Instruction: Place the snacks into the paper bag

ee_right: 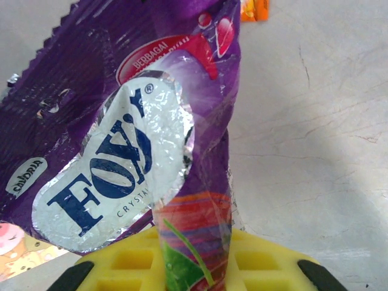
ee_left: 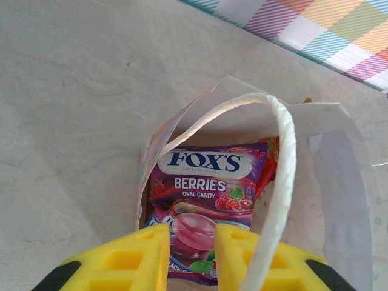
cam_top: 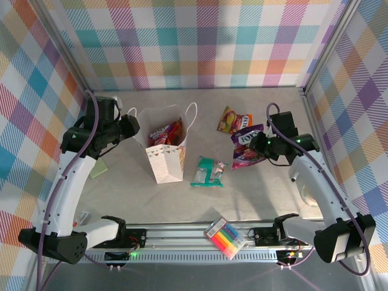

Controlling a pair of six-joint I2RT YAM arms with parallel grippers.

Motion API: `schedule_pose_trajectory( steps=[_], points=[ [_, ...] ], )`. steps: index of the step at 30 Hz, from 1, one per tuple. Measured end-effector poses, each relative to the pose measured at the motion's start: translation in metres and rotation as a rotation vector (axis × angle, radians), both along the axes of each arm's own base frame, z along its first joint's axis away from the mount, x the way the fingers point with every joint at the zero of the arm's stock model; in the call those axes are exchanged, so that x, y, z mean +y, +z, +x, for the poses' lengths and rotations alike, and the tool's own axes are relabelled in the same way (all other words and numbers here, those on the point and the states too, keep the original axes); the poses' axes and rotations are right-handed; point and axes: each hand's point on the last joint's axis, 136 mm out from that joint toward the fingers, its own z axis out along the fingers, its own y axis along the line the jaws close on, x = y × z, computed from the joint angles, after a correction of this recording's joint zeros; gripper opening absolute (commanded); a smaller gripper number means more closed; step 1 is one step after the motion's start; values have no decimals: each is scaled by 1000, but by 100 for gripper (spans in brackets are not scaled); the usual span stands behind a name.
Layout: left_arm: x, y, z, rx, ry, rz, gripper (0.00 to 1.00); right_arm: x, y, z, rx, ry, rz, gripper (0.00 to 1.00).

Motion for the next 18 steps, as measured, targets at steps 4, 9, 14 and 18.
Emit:
schedule_pose_trajectory(
  steps=[4, 9, 14, 18],
  points=[
    [1, 2, -4, -4, 1, 0, 27, 1, 27, 4, -66, 16, 4, 20],
    [2, 3, -4, -8, 4, 1, 26, 3, 57, 10, -143, 26, 17, 20],
    [3, 5, -5, -15, 9, 4, 26, 7, 85, 13, -205, 45, 39, 19],
    [8, 8, -6, -27, 28, 16, 26, 10, 112, 15, -269, 56, 66, 19]
  ],
)
